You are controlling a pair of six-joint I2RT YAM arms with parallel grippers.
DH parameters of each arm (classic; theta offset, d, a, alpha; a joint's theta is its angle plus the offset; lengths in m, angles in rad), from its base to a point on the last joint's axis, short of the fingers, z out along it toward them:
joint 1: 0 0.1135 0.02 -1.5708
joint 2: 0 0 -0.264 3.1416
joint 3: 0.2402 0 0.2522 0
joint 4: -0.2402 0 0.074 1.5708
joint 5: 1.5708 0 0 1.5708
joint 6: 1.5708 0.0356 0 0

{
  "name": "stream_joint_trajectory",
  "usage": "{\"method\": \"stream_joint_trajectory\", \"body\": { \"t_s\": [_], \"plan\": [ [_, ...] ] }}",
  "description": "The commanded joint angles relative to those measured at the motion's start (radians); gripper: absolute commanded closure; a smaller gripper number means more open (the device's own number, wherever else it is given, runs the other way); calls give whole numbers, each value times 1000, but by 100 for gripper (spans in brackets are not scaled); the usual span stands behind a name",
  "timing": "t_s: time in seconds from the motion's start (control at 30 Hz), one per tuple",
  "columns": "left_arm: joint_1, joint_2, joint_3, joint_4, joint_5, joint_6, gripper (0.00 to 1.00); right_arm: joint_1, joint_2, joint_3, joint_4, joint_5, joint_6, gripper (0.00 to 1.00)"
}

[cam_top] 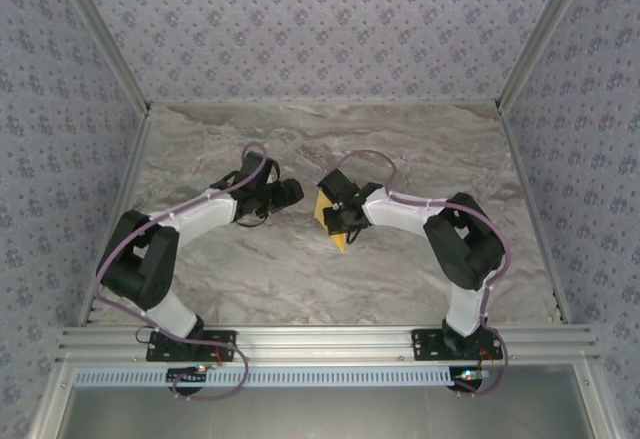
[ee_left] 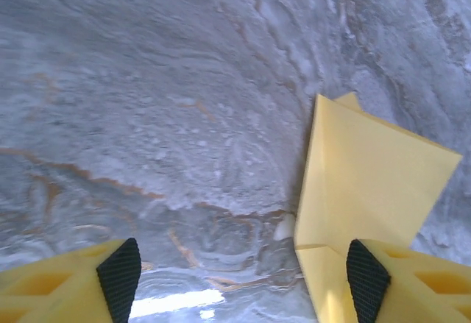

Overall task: Fold a paper plane with a square sheet of paper (pick it up from the middle)
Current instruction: Move a paper plane to the center of the table.

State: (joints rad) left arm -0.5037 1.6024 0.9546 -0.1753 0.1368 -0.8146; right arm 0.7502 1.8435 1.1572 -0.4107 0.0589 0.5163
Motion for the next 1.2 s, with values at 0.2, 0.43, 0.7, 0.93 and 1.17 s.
{"method": "stream_joint_trajectory", "body": {
  "t_s": [0.2, 0.43, 0.7, 0.93, 1.17],
  "plan": [
    [7, -72, 26, -169, -181, 28, 2, 11, 42, 27, -55, 53, 32, 85],
    [29, -81, 27, -202, -196, 32, 1, -56, 7, 87, -80, 108, 41, 91],
    [46, -92, 19, -242, -238, 38, 1, -242, 101, 206, -55, 66, -66, 92],
    [47, -91, 22, -274, -265, 57, 1, -310, 218, 341, -111, 56, -133, 89],
    [47, -85, 24, -283, -269, 68, 1, -324, 269, 370, -140, 66, -132, 86]
  ]
}}
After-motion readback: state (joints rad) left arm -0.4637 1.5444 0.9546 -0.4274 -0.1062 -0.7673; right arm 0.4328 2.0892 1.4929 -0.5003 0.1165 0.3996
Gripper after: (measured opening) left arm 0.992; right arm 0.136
